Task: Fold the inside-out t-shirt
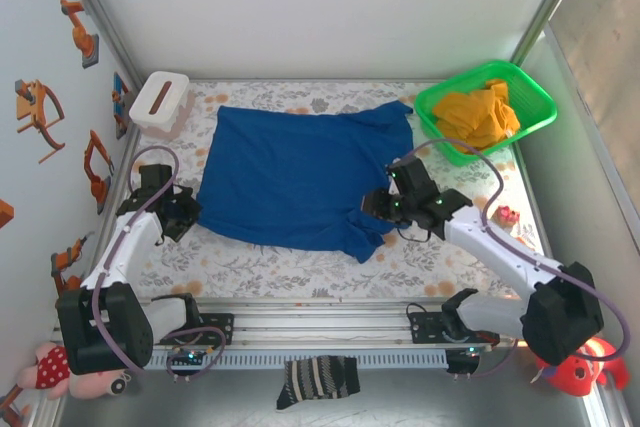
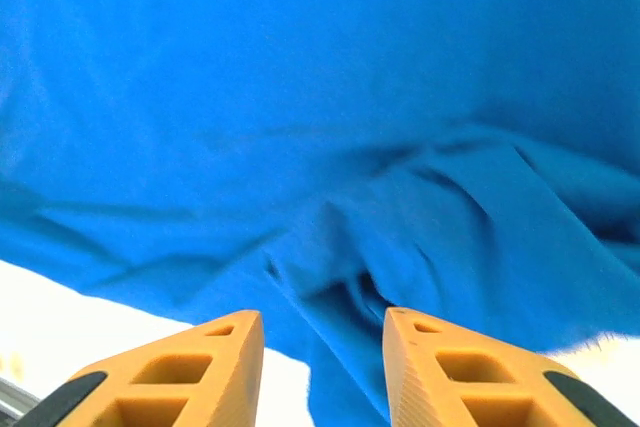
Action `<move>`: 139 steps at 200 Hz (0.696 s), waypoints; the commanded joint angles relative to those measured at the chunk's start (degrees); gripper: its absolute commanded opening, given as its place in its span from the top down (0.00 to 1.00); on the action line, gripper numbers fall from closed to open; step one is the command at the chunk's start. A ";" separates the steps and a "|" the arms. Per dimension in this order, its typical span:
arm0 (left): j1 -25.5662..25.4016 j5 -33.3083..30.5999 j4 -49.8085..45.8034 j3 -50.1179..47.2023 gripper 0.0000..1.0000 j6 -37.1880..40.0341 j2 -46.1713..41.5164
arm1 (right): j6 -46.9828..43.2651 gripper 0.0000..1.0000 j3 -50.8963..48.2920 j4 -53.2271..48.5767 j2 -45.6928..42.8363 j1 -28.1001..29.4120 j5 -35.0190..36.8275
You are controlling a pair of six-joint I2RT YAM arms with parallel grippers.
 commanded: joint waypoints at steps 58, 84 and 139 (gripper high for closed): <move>0.60 0.56 -0.31 0.93 1.00 1.46 0.36 | -3.96 0.61 -0.24 -5.10 7.00 4.24 7.29; 0.62 0.71 -0.27 0.80 1.00 1.29 0.20 | -4.47 0.61 0.83 -4.75 9.16 4.89 8.16; 0.62 0.91 -0.36 0.43 1.00 1.21 -0.24 | -5.01 0.59 2.50 -4.68 10.79 5.43 8.96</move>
